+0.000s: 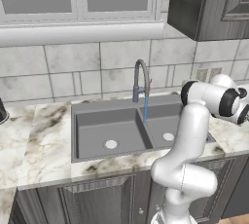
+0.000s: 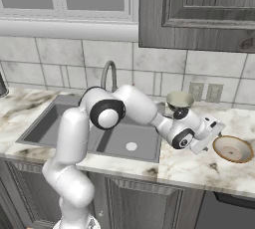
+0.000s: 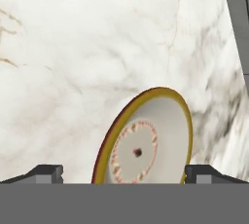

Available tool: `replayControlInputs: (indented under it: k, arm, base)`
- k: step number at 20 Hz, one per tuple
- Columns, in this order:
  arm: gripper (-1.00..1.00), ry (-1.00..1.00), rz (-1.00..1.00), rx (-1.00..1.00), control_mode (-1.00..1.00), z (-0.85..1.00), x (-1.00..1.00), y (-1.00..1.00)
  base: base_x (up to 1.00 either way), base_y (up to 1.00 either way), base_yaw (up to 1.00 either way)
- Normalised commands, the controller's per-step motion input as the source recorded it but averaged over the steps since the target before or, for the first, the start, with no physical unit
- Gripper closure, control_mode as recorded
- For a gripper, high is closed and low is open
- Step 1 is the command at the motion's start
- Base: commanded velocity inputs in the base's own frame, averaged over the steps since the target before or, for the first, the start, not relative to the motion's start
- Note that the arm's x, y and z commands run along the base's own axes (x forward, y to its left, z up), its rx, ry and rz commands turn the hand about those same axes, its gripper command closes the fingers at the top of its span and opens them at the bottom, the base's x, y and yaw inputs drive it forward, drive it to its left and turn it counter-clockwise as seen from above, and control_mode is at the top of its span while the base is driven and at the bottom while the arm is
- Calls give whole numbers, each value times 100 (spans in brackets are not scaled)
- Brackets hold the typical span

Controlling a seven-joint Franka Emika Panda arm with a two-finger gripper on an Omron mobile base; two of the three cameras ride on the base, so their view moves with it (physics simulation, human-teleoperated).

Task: Rinse each bowl for a few seconds and place them down in the sink or on the counter.

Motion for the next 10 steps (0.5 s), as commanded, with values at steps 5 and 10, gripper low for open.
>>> replayControlInputs:
  k: [5,10]
  arm:
    - [-100,0,2,0,-100,-8,1,-14]
    - [-100,0,2,0,-100,-13,2,-7]
  base:
    - [0,0,0]
    - [0,0,0]
